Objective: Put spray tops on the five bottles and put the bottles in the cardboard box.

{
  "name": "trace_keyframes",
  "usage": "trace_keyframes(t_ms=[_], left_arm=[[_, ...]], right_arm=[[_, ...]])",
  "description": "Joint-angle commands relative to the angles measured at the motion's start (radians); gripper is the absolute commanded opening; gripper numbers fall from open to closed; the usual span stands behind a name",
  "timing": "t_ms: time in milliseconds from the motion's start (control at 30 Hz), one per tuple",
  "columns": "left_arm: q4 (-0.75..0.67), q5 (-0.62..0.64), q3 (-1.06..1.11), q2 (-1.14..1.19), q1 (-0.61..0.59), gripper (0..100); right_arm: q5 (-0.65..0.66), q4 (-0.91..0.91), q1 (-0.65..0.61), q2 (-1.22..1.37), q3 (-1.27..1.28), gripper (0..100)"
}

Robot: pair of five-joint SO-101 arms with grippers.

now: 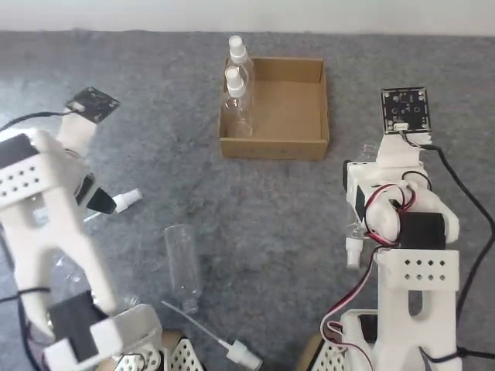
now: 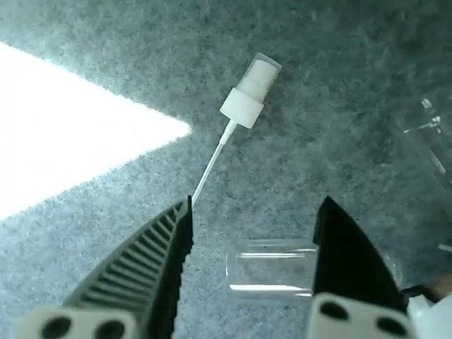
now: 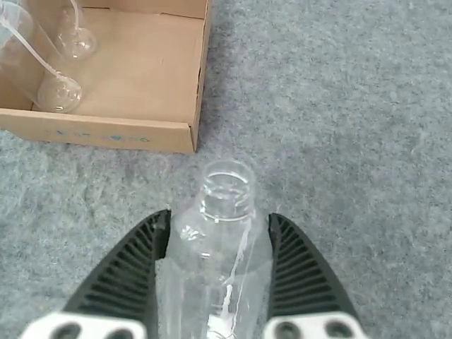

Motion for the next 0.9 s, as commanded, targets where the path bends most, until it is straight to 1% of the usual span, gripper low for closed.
trace_keyframes(t_ms=[0,200,367,467,567,867], left_arm=[[0.032,-0.089,-0.085,0.040,0.009,26],[0.034,-0.216,-0.090,0.097,0.003,26],[0.028,-0.281,-0.091,0.143,0.017,26],[0.028,-0.307,-0.101,0.187,0.032,23],[0.028,-0.331,-0.148,0.241,0.034,22],[0.032,-0.414,-0.306,0.453,0.034,21]], right_arm=[[-0.005,-0.024,0.007,-0.028,-0.015,1.0],[-0.005,-0.024,0.007,-0.028,-0.015,1.0],[-0.005,-0.024,0.007,-0.028,-0.015,1.0],[-0.005,-0.024,0.007,-0.028,-0.015,1.0],[-0.005,-0.024,0.007,-0.028,-0.015,1.0],[-0.005,-0.024,0.007,-0.028,-0.015,1.0]])
